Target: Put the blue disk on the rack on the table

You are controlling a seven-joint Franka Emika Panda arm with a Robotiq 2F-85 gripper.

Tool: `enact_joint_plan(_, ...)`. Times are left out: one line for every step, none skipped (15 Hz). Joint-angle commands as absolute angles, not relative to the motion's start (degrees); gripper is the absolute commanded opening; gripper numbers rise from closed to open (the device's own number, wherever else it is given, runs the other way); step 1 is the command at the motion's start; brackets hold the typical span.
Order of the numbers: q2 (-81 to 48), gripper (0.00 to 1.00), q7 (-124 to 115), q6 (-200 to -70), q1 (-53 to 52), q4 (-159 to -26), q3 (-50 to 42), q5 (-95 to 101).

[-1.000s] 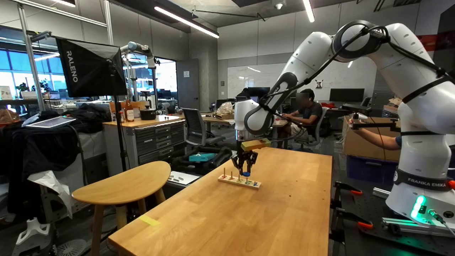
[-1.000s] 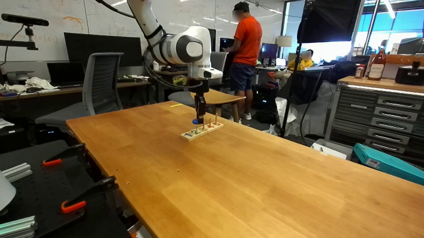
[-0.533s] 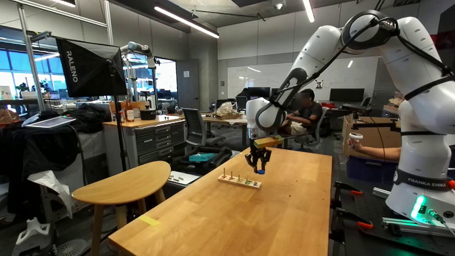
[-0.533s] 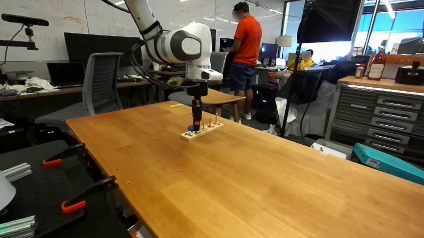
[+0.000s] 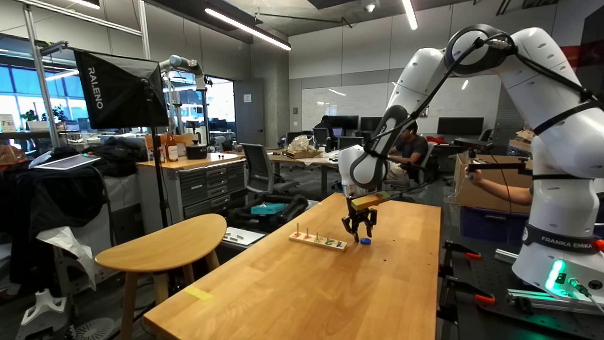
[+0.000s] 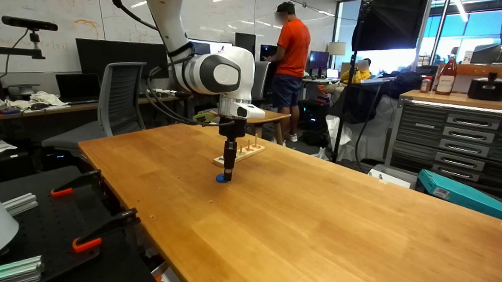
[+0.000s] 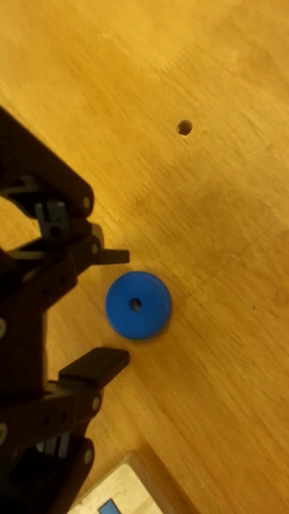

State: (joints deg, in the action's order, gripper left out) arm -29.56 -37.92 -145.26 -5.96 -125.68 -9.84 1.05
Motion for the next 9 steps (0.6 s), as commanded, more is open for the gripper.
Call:
enact_joint_plan(-22.6,0.89,-36.4,-145.0,-6.8,-127.8,-10.5,2.6)
enact_joint_plan(-20.0,0.98,-34.9,-144.1,-6.9,-128.7,-10.2,3.5)
enact_joint_plan(-16.7,1.00,-31.5,-142.7,-6.3,-129.4,-9.1,3.8)
enact_joint_plan(-14.3,1.00,-28.2,-140.8,-5.7,-129.7,-8.0,3.6)
enact_joint_plan(-11.4,1.00,-25.0,-139.0,-5.1,-130.3,-7.0,3.0)
enact_joint_plan(-8.3,1.00,-21.5,-137.2,-4.5,-131.2,-5.9,1.7)
enact_joint_plan(-5.1,1.00,-18.8,-135.2,-4.2,-132.1,-5.2,1.7)
enact_joint_plan(-1.9,1.00,-15.9,-133.1,-3.9,-133.0,-4.4,1.4)
enact_joint_plan(1.2,1.00,-12.9,-130.8,-3.7,-133.7,-3.7,1.0)
